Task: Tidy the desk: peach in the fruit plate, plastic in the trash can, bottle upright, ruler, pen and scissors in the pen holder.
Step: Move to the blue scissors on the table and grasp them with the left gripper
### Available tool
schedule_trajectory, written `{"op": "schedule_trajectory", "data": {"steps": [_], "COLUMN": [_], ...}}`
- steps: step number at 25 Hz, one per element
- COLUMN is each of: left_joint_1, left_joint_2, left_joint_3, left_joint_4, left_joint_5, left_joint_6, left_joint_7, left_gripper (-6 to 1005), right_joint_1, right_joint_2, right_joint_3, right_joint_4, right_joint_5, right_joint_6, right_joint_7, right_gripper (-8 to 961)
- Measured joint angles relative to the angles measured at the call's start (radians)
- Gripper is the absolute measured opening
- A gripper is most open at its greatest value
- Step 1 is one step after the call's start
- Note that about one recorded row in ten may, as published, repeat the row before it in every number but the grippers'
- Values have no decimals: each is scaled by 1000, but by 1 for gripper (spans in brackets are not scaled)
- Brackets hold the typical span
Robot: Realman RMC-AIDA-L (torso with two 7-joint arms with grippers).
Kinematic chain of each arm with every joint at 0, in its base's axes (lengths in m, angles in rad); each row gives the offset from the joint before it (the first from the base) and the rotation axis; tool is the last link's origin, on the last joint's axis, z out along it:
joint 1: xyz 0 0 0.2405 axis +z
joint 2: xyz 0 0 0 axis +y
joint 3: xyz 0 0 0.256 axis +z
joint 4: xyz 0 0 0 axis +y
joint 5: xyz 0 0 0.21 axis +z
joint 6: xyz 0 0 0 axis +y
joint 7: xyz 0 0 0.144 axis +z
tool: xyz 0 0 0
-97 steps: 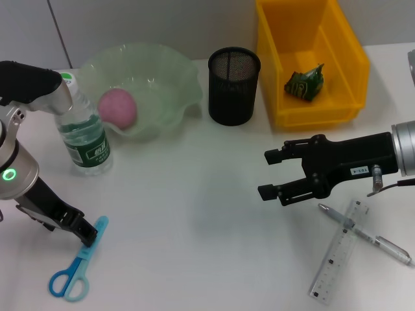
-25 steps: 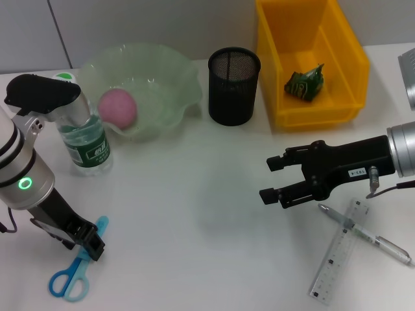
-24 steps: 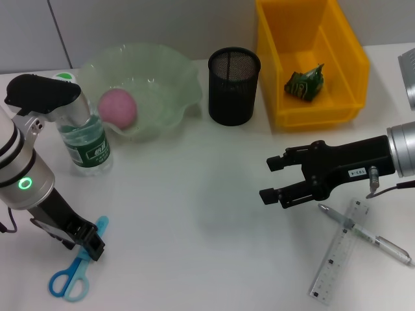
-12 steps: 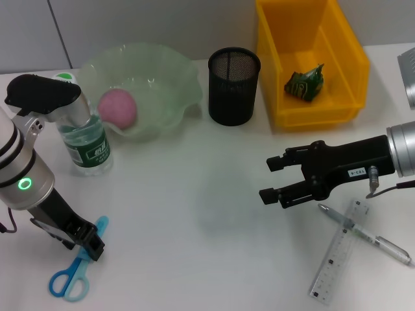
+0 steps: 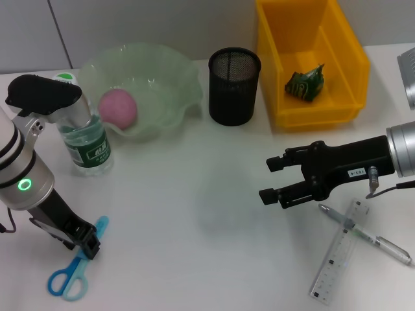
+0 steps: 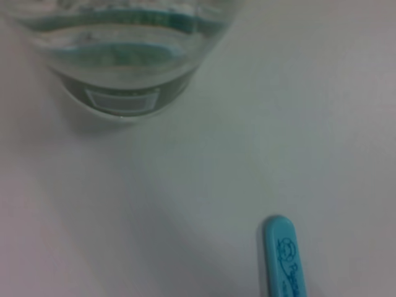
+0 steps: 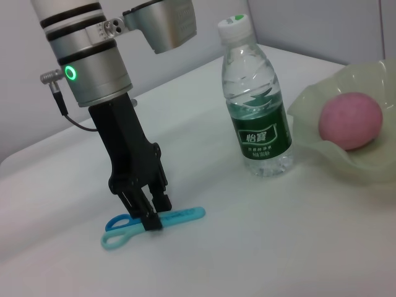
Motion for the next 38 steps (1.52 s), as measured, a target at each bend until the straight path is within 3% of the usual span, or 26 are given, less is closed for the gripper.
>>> {"op": "schedule_trajectory", "data": {"steps": [11,38], "left_joint_1": [2,4], "left_joint_2": [0,-1], "left_joint_3": [1,23], "left_joint_4": [-1,-6], "left_joint_5": [-2,-10], "left_joint_6": [0,2], "left_joint_7": [0,0], "left_gripper": [377,375], "right_joint_1": [0,0], "right_joint_2": [0,3], "right_joint_3": [0,0], "right_joint_4": [-3,-8], "right_joint_5": [0,-6], "right_joint_6": [0,0], "right_joint_7": [7,10], "right_gripper": [832,832]}}
